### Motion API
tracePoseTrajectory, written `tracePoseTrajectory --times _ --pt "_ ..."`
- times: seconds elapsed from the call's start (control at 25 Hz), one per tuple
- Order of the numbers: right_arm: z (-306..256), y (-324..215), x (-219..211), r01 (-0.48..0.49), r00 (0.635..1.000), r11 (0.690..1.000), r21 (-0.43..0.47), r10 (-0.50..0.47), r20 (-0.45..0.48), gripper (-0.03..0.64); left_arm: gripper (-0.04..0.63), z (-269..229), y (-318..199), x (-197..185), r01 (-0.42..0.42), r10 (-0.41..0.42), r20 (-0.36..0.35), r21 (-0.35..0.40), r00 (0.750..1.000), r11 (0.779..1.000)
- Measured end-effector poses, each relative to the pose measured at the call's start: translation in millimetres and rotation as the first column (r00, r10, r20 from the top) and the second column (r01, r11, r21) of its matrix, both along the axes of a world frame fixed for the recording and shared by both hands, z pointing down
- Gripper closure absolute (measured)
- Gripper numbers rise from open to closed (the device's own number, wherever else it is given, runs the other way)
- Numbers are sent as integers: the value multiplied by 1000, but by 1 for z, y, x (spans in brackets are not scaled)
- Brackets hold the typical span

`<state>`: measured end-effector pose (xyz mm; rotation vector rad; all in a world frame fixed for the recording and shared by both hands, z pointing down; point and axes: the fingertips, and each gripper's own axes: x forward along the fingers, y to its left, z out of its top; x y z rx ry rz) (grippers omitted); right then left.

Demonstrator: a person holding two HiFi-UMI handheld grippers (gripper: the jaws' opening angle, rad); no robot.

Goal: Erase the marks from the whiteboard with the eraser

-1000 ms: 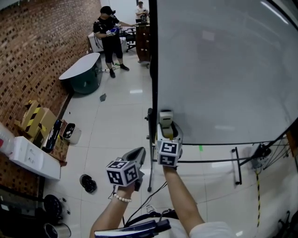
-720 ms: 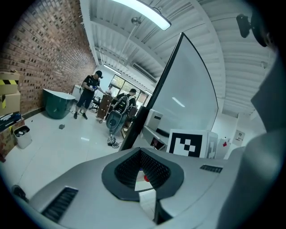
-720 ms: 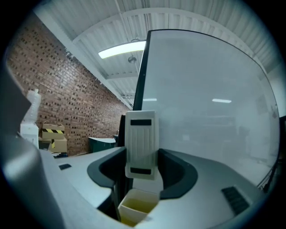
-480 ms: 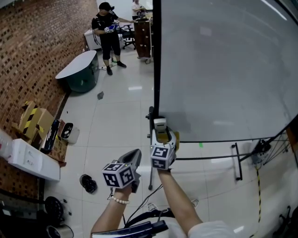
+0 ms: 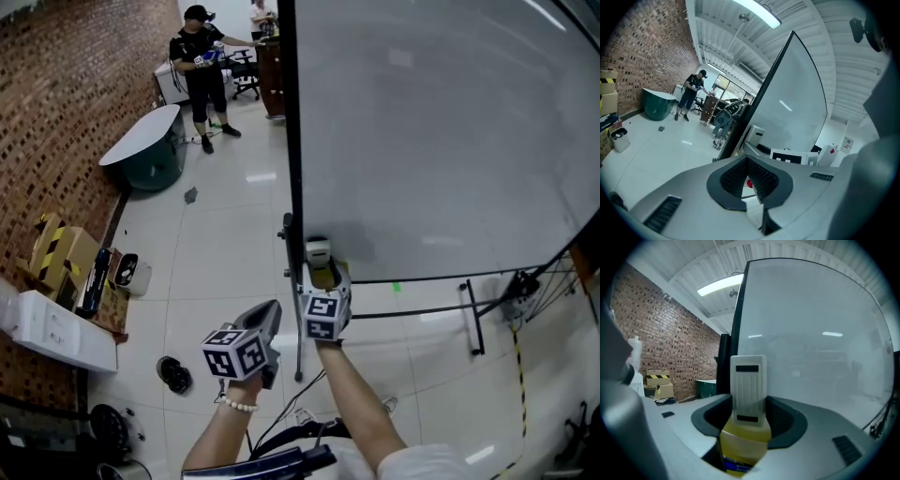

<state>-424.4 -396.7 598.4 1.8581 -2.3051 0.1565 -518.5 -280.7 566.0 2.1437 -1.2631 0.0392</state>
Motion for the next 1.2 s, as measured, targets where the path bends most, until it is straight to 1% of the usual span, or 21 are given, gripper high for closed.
tracePoseTrajectory --times 0.24,0.56,0.76,0.96,1.2 --pt "-1 -2 43 -38 999 999 8 38 14 359 607 8 -1 26 -33 33 -2 -12 999 999" --pt "1 -3 99 -53 998 998 18 53 28 359 607 2 -5 79 -73 73 2 -5 997 997" --pt "3 -3 142 -50 999 998 24 49 16 359 607 -1 -5 124 -74 74 7 -10 997 997" --pt "6 -3 201 -53 999 998 13 53 12 359 607 -1 -6 174 -66 66 10 -28 998 997" --pt "8 -7 268 -36 999 999 8 36 -3 357 607 -3 -15 240 -43 43 7 -26 999 999"
